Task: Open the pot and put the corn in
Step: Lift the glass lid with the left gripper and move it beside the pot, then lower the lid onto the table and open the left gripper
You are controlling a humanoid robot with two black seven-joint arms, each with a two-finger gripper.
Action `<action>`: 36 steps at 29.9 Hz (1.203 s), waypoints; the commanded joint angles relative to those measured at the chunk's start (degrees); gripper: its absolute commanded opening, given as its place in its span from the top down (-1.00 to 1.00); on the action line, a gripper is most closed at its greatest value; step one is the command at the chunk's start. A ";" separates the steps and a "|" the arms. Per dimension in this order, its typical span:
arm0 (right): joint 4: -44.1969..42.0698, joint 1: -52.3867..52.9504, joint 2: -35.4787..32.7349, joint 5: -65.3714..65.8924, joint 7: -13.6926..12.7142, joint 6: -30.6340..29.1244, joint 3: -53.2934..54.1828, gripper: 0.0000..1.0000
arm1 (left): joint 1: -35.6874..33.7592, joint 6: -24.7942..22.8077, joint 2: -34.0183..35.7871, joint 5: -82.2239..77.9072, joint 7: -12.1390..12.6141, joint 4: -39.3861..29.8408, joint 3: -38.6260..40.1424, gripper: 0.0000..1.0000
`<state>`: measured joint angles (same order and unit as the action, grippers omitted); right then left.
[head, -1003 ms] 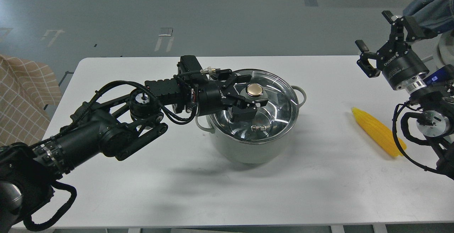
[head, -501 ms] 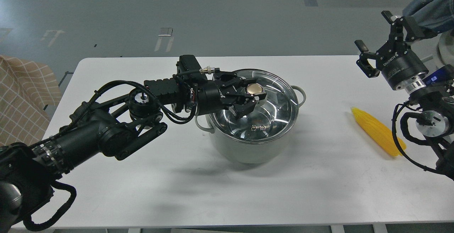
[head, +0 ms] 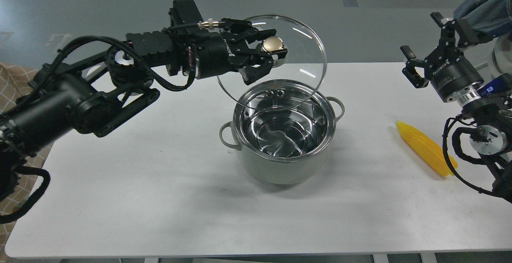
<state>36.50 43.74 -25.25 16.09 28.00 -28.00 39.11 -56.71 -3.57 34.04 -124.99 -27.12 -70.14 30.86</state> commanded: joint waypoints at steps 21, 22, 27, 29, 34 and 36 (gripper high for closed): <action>0.24 -0.94 0.46 0.35 0.00 0.00 0.00 -1.00 | 31.14 25.97 12.89 12.23 -0.88 15.38 -0.63 1.00; 0.24 -0.94 0.55 0.44 0.00 0.00 0.00 -1.00 | 31.40 27.20 12.02 12.75 -0.88 17.04 -0.71 1.00; 0.24 -1.02 0.38 0.44 0.00 0.00 0.00 -1.00 | 33.77 31.57 8.41 14.08 -0.88 21.88 -0.80 1.00; 0.24 -1.02 0.29 0.44 0.00 0.00 0.00 -1.00 | 34.13 31.57 7.36 14.08 -0.88 23.64 -0.80 1.00; 0.24 -1.11 0.38 0.44 0.00 0.00 0.00 -1.00 | 34.13 31.57 6.12 14.16 -0.88 24.79 -0.80 1.00; 0.24 -1.20 0.38 0.44 0.00 0.00 0.00 -1.00 | 34.13 31.57 5.86 14.25 -0.88 25.14 -0.80 0.98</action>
<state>36.72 42.66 -24.94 16.52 28.00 -28.00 39.11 -22.60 28.00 40.35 -110.82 -28.00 -45.51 30.06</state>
